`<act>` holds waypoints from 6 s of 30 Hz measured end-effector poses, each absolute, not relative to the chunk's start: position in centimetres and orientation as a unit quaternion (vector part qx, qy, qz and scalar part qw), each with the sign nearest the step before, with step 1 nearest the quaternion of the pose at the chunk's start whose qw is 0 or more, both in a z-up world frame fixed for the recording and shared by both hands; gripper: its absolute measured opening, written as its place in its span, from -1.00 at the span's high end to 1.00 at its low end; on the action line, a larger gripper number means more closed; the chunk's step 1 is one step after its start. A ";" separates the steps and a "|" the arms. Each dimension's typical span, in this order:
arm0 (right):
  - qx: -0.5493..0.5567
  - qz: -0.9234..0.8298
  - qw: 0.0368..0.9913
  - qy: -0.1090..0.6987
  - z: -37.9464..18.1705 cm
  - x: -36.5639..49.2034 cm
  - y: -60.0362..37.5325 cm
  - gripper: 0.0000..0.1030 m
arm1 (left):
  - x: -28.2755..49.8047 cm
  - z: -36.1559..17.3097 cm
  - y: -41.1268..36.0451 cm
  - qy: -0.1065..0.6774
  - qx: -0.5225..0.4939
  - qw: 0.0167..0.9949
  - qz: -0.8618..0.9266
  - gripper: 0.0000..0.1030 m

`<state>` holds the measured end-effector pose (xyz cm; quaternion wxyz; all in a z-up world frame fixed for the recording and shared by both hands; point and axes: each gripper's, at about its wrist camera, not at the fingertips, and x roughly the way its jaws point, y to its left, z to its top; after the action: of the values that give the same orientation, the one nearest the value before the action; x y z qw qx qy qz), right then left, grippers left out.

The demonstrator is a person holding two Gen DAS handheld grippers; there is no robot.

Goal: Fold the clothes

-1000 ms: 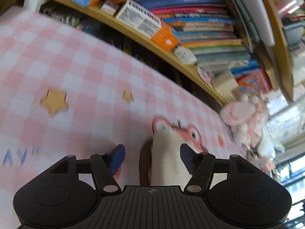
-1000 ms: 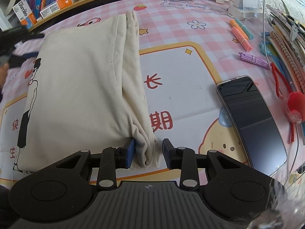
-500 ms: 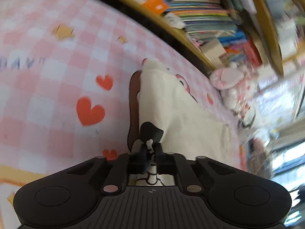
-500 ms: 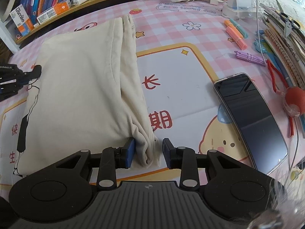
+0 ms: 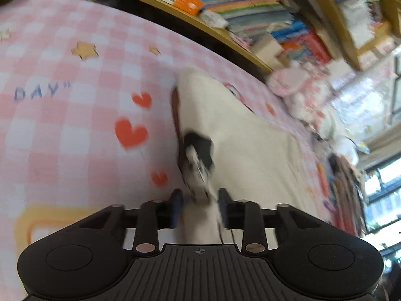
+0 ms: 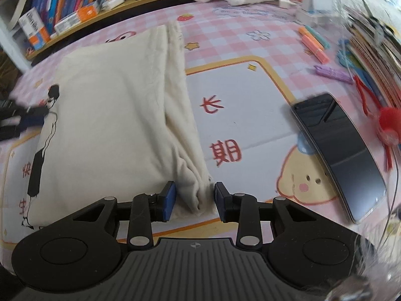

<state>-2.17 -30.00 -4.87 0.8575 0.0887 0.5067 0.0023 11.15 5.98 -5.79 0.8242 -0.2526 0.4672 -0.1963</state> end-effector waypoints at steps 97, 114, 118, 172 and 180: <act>-0.477 0.314 0.779 0.257 -5.8 -12.4 -25.2 0.74 | -13.4 -5.0 -14.4 0.324 0.394 0.842 -0.174 0.43; -0.611 0.285 0.719 0.170 -10.8 -15.3 -26.7 0.56 | -14.7 -6.9 -13.3 0.300 0.455 0.817 -0.190 0.84; -0.591 0.304 0.719 0.205 -10.1 -14.7 -26.6 0.80 | -14.3 -6.2 -13.3 0.319 0.444 0.813 -0.201 0.91; -0.253 0.317 0.808 0.427 -3.6 9.3 -26.5 0.40 | 5.5 -1.2 -3.0 0.433 0.209 0.860 -0.171 0.20; 0.079 0.205 0.884 0.413 -0.7 7.7 -34.7 0.44 | -0.7 -0.9 0.7 0.382 -0.108 0.903 -0.162 0.21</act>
<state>7.72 -34.72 -0.74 0.8838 0.0790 0.4132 0.2047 -0.70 0.67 -0.91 0.9035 -0.1076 0.3820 -0.1620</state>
